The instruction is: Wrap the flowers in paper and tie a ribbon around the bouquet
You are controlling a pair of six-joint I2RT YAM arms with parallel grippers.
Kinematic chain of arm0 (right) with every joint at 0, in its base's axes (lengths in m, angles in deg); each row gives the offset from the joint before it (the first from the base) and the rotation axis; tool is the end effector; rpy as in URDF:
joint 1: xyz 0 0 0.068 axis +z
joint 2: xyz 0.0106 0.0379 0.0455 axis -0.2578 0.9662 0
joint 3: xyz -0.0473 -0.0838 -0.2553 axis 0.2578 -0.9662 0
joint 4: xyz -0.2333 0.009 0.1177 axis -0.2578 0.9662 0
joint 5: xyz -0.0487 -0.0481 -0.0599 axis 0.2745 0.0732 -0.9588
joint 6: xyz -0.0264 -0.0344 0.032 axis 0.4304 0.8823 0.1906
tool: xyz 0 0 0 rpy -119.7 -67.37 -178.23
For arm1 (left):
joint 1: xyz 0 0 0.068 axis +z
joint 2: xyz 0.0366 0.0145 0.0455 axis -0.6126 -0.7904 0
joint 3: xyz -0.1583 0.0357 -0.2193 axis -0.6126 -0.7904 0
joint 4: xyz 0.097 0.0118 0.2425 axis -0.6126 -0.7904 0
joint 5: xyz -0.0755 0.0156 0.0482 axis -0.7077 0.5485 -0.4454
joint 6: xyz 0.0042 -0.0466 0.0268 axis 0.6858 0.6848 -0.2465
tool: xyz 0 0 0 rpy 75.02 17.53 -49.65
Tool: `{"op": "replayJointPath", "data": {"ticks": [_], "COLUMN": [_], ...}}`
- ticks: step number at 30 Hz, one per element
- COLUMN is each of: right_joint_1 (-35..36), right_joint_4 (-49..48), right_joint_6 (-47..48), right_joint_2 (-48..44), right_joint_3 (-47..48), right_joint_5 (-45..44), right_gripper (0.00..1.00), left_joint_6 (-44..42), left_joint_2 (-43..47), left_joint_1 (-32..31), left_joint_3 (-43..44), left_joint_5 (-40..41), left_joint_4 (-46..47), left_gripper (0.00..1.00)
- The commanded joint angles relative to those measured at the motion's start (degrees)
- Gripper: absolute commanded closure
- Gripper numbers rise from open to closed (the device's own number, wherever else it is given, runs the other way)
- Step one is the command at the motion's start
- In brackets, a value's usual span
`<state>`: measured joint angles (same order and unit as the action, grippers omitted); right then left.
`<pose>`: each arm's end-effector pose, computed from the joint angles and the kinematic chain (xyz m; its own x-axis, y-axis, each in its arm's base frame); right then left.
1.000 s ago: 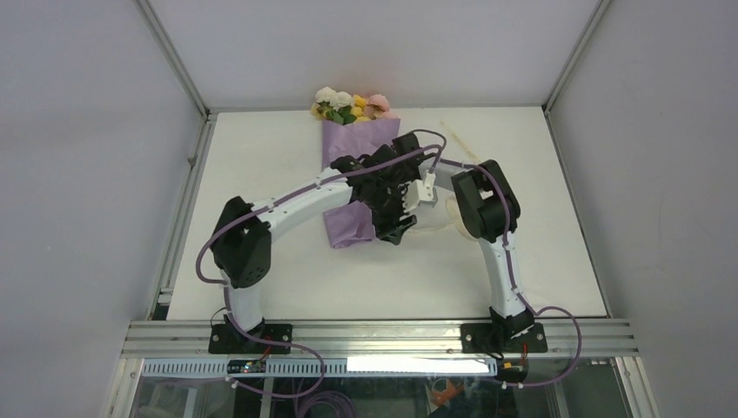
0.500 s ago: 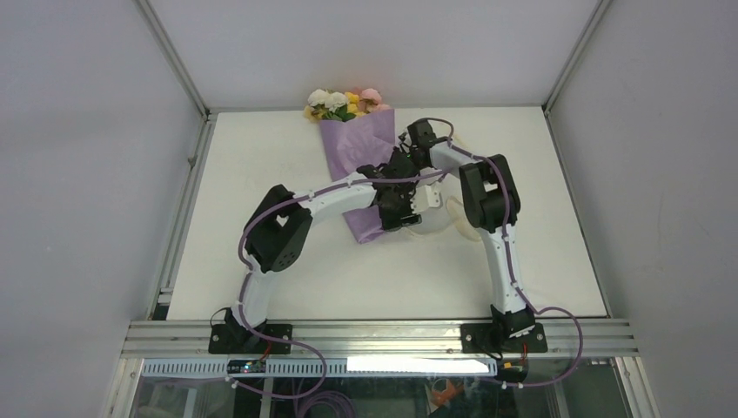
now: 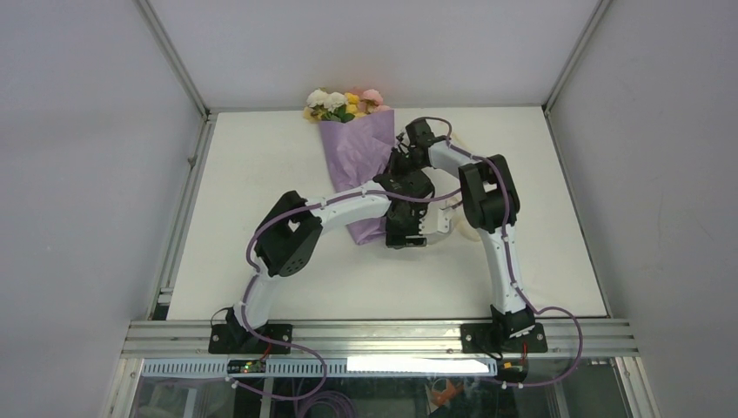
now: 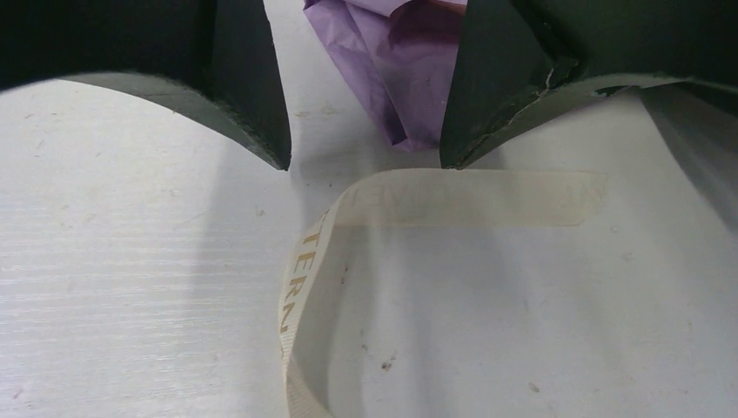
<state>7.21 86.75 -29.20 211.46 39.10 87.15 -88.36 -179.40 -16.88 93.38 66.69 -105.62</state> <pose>0.4493 0.2072 0.1190 -0.9950 0.0946 -0.0328 0.0414 0.6868 0.7257 0.2505 -0.3611 0.1762 0.1538 0.9502 -0.2712 0.9872 -0.1360 0.0835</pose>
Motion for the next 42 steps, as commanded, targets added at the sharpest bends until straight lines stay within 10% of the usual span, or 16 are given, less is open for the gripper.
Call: {"op": "replayJointPath", "data": {"ticks": [1, 12, 20, 30, 42], "right_joint_1": [0.2, -0.5, -0.8, -1.2, -1.9], "right_joint_4": [3.2, 6.3, 7.7, 10.7, 12.5], "right_joint_6": [3.6, 6.3, 7.4, 9.6, 10.5], "right_joint_2": [-0.7, 0.0, 0.3, 1.4, 1.9], "right_joint_3": [1.9, 3.8, 4.0, 5.5, 7.8], "right_joint_5": [0.3, 0.4, 0.1, -0.6, -1.9], "right_gripper": [1.0, 1.0, 1.0, 1.0, 1.0], "left_joint_6": [-3.0, -0.5, -17.8, -9.0, -10.4], "left_joint_2": [0.2, 0.4, 7.3, 0.6, -6.9], "left_joint_1": [-2.6, -6.1, -2.9, -3.2, -12.1], "left_joint_3": [4.6, 13.6, 11.3, 5.2, 7.1], "left_joint_5": [-9.2, -5.2, -27.5, -17.8, 3.4], "left_joint_4": [2.7, -2.7, -12.1, 7.8, -2.2], "left_gripper": [0.33, 0.33, 0.3, 0.24, 0.38]}}
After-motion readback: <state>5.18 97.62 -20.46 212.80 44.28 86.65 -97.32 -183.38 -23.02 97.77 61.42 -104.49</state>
